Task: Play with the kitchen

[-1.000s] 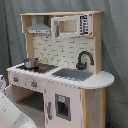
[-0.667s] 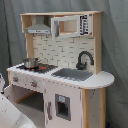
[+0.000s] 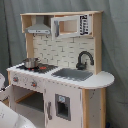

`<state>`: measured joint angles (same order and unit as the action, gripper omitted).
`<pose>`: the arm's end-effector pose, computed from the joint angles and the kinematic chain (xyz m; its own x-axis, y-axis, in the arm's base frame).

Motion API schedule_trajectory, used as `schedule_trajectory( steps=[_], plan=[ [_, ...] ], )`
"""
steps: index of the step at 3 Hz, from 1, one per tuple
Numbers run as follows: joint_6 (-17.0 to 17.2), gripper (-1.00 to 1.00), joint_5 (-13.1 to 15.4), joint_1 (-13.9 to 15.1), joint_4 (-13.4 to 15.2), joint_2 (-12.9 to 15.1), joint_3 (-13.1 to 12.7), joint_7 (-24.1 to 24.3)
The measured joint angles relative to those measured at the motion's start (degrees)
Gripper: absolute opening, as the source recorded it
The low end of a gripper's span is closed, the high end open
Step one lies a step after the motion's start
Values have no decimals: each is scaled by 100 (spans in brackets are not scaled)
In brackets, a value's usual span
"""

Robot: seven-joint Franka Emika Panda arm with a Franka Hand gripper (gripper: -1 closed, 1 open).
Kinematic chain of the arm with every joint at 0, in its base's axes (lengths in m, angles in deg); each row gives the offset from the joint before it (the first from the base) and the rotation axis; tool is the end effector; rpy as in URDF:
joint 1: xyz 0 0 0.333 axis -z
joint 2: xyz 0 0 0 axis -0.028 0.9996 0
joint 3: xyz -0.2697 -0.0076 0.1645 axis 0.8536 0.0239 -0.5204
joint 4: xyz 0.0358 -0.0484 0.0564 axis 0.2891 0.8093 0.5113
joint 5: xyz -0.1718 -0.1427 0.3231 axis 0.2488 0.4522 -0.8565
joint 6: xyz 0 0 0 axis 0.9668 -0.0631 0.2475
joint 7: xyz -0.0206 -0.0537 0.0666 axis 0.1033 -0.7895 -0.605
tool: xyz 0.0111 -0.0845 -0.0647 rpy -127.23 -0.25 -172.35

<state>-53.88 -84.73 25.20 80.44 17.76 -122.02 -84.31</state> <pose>0.2137 0.4848 0.3911 0.3675 0.9232 0.1121 0.7832 -0.3722 0.4980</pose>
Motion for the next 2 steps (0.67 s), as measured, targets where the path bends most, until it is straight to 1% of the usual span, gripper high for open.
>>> schedule_trajectory(
  steps=[1,2],
  plan=[
    [268,100,145,-138,3,-360,288,93],
    [565,100,192,-195,7,-902,452,220]
  ],
)
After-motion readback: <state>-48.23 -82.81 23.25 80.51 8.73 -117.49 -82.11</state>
